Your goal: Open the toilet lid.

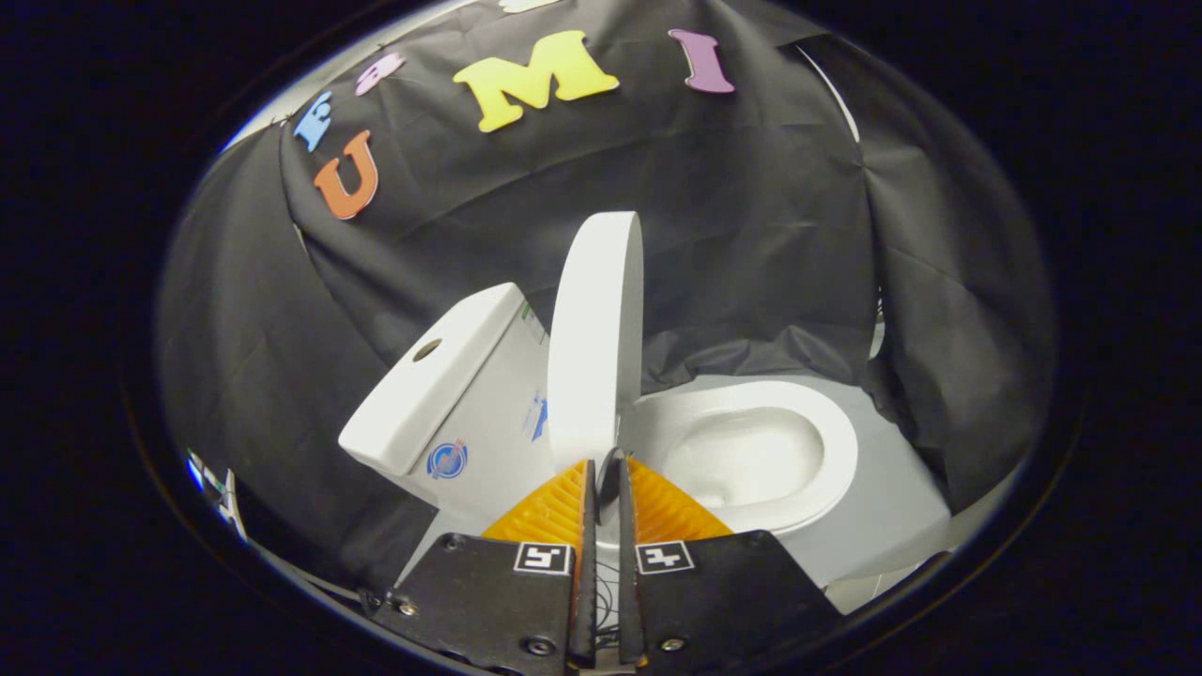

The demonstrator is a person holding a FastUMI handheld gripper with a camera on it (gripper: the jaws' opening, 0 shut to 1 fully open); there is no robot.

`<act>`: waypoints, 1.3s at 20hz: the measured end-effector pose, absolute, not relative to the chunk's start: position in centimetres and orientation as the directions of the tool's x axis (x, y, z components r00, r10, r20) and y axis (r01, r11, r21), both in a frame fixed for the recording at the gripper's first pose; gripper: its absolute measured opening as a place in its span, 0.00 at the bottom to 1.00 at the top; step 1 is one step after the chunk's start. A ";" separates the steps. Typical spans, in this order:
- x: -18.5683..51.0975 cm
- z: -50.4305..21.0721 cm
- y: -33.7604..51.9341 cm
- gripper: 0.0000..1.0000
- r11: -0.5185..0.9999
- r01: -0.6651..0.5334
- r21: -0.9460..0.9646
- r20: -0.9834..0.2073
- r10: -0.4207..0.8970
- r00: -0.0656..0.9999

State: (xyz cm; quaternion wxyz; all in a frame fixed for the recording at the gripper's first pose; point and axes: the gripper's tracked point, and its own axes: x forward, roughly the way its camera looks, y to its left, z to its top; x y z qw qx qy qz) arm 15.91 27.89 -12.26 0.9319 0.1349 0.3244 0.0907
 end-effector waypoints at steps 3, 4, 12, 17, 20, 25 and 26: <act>15.8 -11.9 28.8 0.12 0.948 -0.094 0.304 -0.582 0.263 0.770; 15.8 -11.8 29.1 0.12 0.950 -0.099 0.295 -0.583 0.261 0.770; 15.7 -11.6 31.5 0.13 0.968 -0.131 0.213 -0.590 0.234 0.773; 15.7 -11.3 33.4 0.13 0.968 -0.156 0.196 -0.590 0.243 0.770; 16.0 -11.1 34.6 0.13 0.969 -0.173 0.177 -0.592 0.245 0.768; 15.7 -10.7 36.5 0.13 0.968 -0.203 0.145 -0.593 0.250 0.766; 15.6 -10.8 36.9 0.13 0.967 -0.209 0.145 -0.594 0.254 0.764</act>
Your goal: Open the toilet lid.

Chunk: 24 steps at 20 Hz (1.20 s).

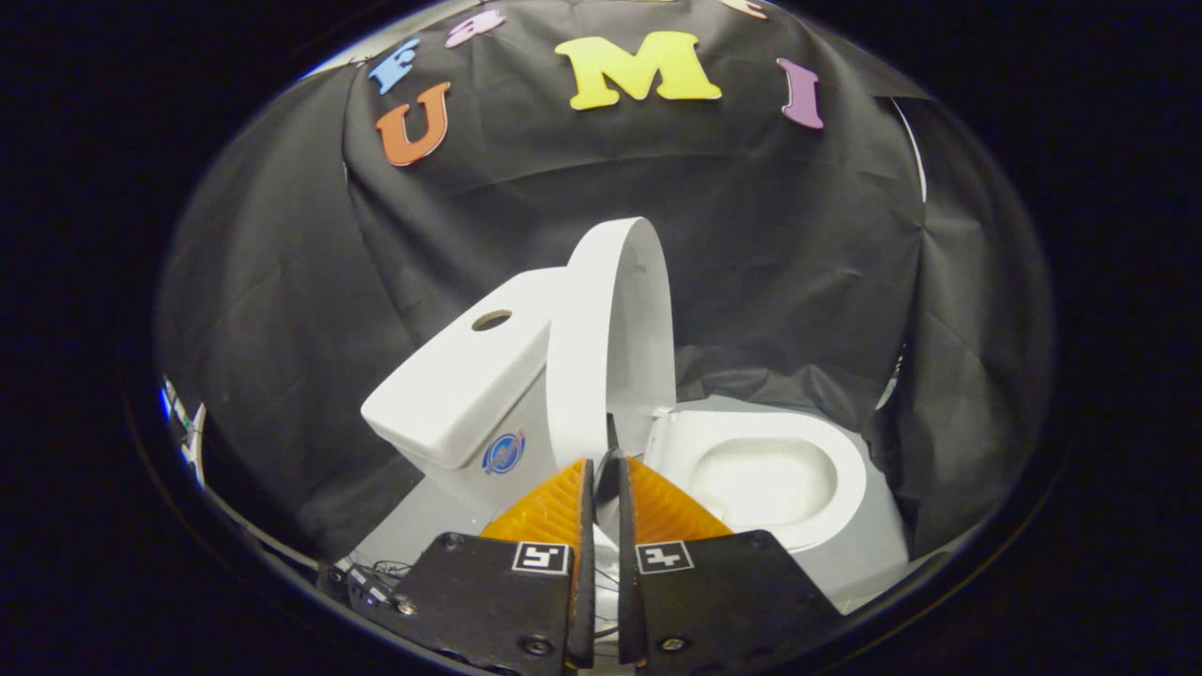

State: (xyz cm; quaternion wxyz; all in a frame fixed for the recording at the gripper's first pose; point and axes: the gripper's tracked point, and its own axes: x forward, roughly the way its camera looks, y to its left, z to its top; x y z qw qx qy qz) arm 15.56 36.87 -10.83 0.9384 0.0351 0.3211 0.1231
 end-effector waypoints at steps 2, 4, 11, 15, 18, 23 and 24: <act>15.5 -10.7 37.6 0.13 0.966 -0.218 0.141 -0.595 0.259 0.761; 15.5 -10.7 38.1 0.13 0.965 -0.227 0.133 -0.596 0.260 0.759; 15.5 -10.7 40.3 0.13 0.962 -0.258 0.091 -0.603 0.260 0.754; 15.4 -10.7 41.0 0.13 0.960 -0.265 0.089 -0.606 0.263 0.751; 15.5 -10.7 41.5 0.13 0.959 -0.271 0.078 -0.607 0.262 0.750; 15.3 -11.0 42.8 0.13 0.950 -0.308 0.043 -0.605 0.270 0.749; 15.3 -11.1 43.2 0.13 0.948 -0.316 0.035 -0.604 0.272 0.749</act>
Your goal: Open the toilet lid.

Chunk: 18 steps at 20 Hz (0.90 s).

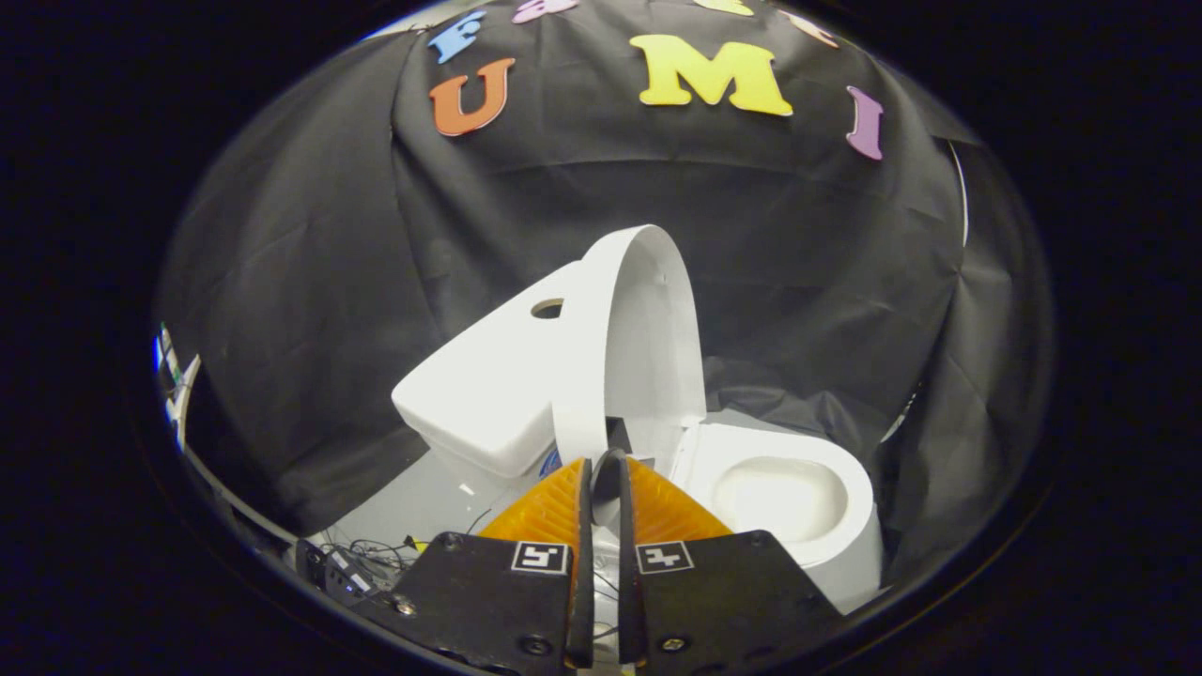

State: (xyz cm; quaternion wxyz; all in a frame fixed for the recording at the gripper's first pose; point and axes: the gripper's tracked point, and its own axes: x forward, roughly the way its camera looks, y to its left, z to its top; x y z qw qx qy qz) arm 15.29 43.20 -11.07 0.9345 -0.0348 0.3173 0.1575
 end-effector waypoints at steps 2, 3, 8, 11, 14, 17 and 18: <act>15.4 -11.1 43.4 0.13 0.946 -0.324 0.021 -0.603 0.270 0.751; 15.4 -11.1 43.5 0.13 0.945 -0.327 0.015 -0.602 0.270 0.751; 15.4 -11.1 43.2 0.13 0.940 -0.342 0.020 -0.595 0.286 0.752; 15.1 -11.6 43.2 0.20 0.928 -0.369 0.058 -0.618 0.323 0.717; 14.3 -12.3 42.1 0.44 0.928 -0.364 0.076 -0.634 0.327 0.701; 13.7 -11.8 40.5 0.75 0.936 -0.340 0.091 -0.609 0.323 0.725; 13.4 -11.6 40.1 0.83 0.936 -0.336 0.107 -0.604 0.330 0.725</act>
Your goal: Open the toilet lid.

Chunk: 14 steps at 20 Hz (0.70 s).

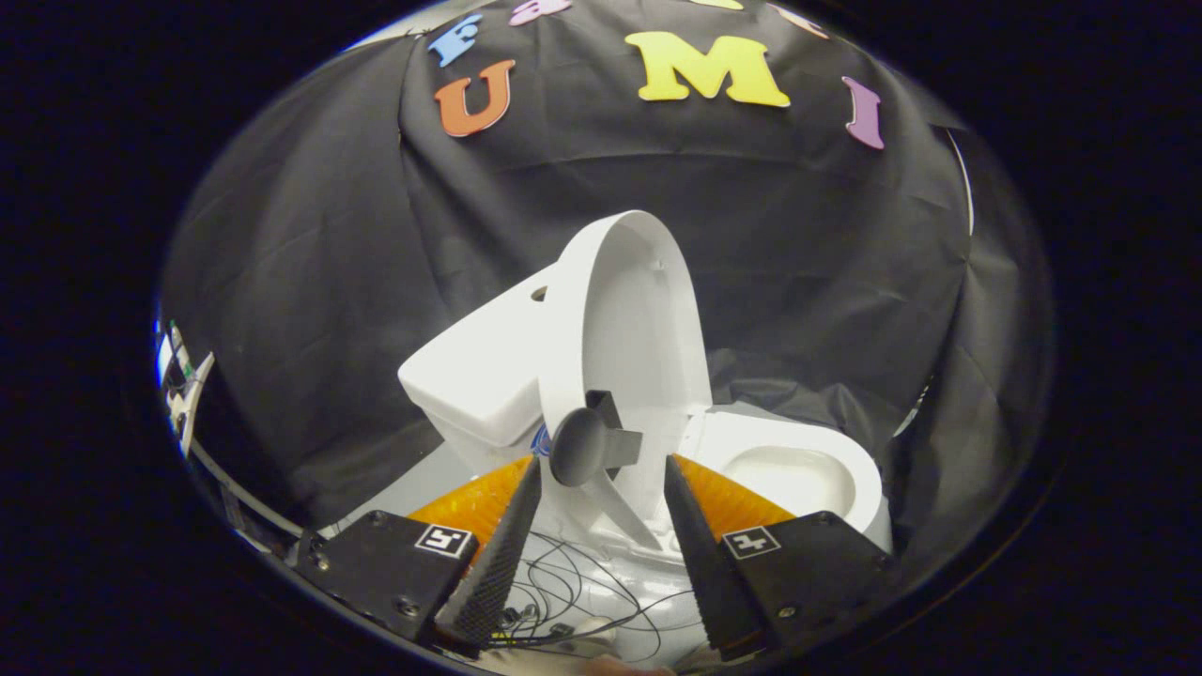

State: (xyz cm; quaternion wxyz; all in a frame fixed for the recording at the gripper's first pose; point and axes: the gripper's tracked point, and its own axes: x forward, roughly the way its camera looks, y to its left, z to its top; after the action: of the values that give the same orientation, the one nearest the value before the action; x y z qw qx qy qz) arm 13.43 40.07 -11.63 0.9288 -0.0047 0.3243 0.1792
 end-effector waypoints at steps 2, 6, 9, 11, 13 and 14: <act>12.8 -11.1 39.1 0.83 0.930 -0.342 0.131 -0.593 0.351 0.725; 11.5 -9.9 36.2 0.82 0.927 -0.346 0.146 -0.555 0.367 0.747; 10.9 -8.9 33.2 0.82 0.935 -0.329 0.129 -0.518 0.347 0.782; 10.6 -8.1 31.3 0.82 0.940 -0.318 0.123 -0.486 0.336 0.807; 10.3 -6.7 29.2 0.82 0.940 -0.319 0.123 -0.424 0.340 0.839; 10.1 -5.6 28.6 0.82 0.936 -0.328 0.124 -0.379 0.350 0.857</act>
State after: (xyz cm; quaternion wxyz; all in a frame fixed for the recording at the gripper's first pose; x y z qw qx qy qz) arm 10.14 28.58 -5.55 0.9631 0.0277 0.2016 0.1761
